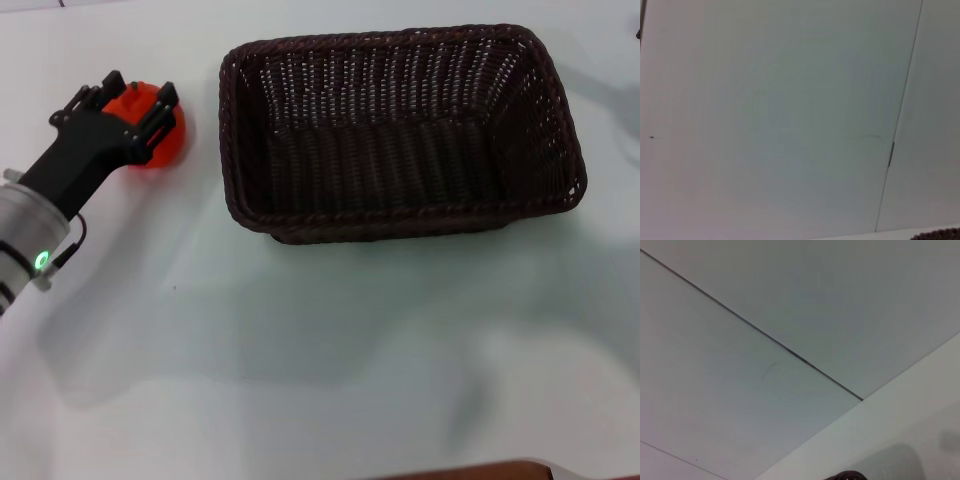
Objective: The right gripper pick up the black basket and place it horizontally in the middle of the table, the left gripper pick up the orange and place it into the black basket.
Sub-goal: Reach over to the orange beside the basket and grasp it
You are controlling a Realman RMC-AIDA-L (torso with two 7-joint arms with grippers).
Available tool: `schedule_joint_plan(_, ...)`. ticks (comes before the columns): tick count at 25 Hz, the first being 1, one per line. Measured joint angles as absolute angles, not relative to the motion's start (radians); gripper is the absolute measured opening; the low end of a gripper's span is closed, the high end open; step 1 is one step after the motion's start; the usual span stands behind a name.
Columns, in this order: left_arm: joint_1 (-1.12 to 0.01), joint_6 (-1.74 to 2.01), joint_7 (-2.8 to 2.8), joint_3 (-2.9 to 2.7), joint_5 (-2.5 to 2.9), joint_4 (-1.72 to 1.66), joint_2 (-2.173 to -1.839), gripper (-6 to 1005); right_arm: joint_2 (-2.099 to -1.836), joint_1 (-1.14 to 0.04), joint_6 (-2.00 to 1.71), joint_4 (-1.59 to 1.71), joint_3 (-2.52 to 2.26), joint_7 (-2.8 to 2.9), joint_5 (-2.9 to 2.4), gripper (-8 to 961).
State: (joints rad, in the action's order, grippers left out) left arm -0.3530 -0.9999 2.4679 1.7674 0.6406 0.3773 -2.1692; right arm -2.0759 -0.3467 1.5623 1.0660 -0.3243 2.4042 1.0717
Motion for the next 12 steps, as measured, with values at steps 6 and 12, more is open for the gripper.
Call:
schedule_joint_plan(6,-0.410,-0.919,2.468,1.768,0.636,0.373,-2.173,774,-2.073,-0.346,1.565,1.066,-0.324,2.403,1.072,563)
schedule_joint_plan(12,-0.442,-0.885,2.469,1.766,0.636,0.364,-2.174,886,-2.072,-0.346,1.563,1.063,-0.317,2.401,1.072,563)
